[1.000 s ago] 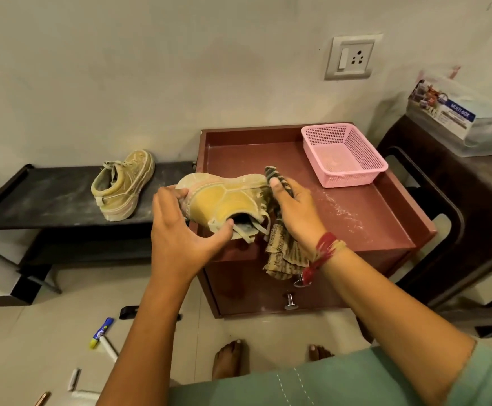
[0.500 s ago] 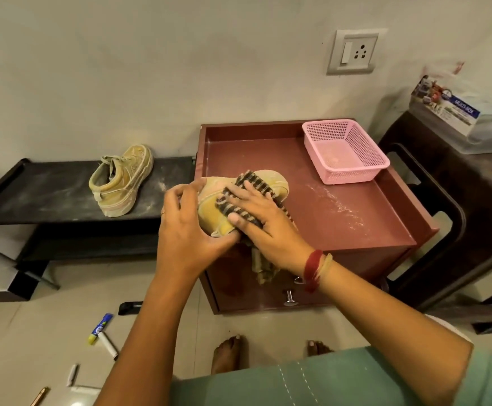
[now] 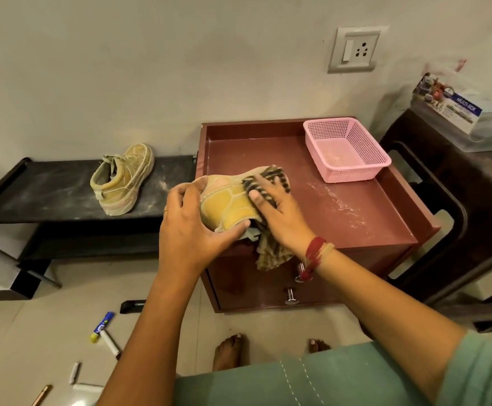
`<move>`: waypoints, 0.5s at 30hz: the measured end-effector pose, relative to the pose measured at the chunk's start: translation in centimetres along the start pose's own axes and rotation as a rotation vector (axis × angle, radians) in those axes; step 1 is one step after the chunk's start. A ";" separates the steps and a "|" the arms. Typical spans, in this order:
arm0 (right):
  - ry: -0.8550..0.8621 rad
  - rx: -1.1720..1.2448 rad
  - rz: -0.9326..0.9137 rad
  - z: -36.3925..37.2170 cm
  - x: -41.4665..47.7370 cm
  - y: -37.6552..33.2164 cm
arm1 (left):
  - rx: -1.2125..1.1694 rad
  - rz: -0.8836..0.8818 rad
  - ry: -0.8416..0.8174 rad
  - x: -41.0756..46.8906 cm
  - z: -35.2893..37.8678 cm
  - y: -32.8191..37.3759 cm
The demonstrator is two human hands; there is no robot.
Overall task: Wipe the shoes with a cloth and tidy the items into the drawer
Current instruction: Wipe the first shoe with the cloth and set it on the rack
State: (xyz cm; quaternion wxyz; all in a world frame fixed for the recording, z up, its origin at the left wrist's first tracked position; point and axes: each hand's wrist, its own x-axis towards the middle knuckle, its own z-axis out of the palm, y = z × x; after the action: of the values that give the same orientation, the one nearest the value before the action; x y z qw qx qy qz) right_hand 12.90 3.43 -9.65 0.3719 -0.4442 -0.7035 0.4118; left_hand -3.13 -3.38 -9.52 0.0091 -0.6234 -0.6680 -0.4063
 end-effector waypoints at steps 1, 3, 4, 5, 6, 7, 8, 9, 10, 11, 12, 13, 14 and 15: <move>-0.108 0.018 -0.073 0.2 -0.6 0.0 | -0.004 -0.009 0.001 0.0 -0.1 -0.2; -0.192 0.022 -0.137 0.1 -0.7 0.3 | -0.003 -0.021 0.003 0.1 -0.2 -0.5; -0.122 0.029 -0.100 -0.2 0.1 0.5 | 0.003 -0.020 0.003 0.1 -0.2 -0.5; -0.030 0.012 -0.030 -0.4 0.7 0.6 | 0.010 -0.015 0.000 0.1 -0.1 -0.5; 0.033 -0.024 0.023 -0.5 1.0 0.4 | 0.019 -0.006 -0.003 0.1 -0.1 -0.4; 0.048 -0.041 0.031 -0.3 0.9 0.3 | 0.025 0.004 -0.007 0.0 0.0 -0.4; 0.007 -0.038 -0.010 -0.2 0.6 0.2 | 0.027 0.010 -0.010 0.0 0.0 -0.4; -0.083 -0.038 -0.077 0.1 0.2 0.2 | 0.024 0.010 -0.012 0.0 -0.1 -0.5; -0.181 -0.047 -0.134 0.3 -0.2 0.2 | 0.021 0.009 -0.011 0.0 -0.2 -0.6; -0.228 -0.067 -0.169 0.3 -0.2 0.2 | 0.020 0.010 -0.008 0.0 -0.2 -0.7; -0.198 -0.089 -0.158 0.0 0.5 0.3 | 0.023 0.013 -0.007 0.0 -0.3 -0.7; -0.116 -0.112 -0.112 -0.3 1.2 0.4 | 0.031 0.019 -0.010 0.1 -0.2 -0.6; -0.035 -0.152 -0.057 -0.4 1.6 0.2 | 0.044 0.025 -0.013 0.1 -0.1 -0.5; 0.011 -0.182 -0.037 -0.3 1.6 0.0 | 0.058 0.031 -0.014 0.0 -0.1 -0.3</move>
State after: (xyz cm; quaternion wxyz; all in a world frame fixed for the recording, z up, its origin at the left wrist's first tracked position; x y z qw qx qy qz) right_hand 12.61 5.01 -9.24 0.3412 -0.4654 -0.7440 0.3368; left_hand -3.41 -3.37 -9.62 0.0287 -0.6360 -0.6698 -0.3822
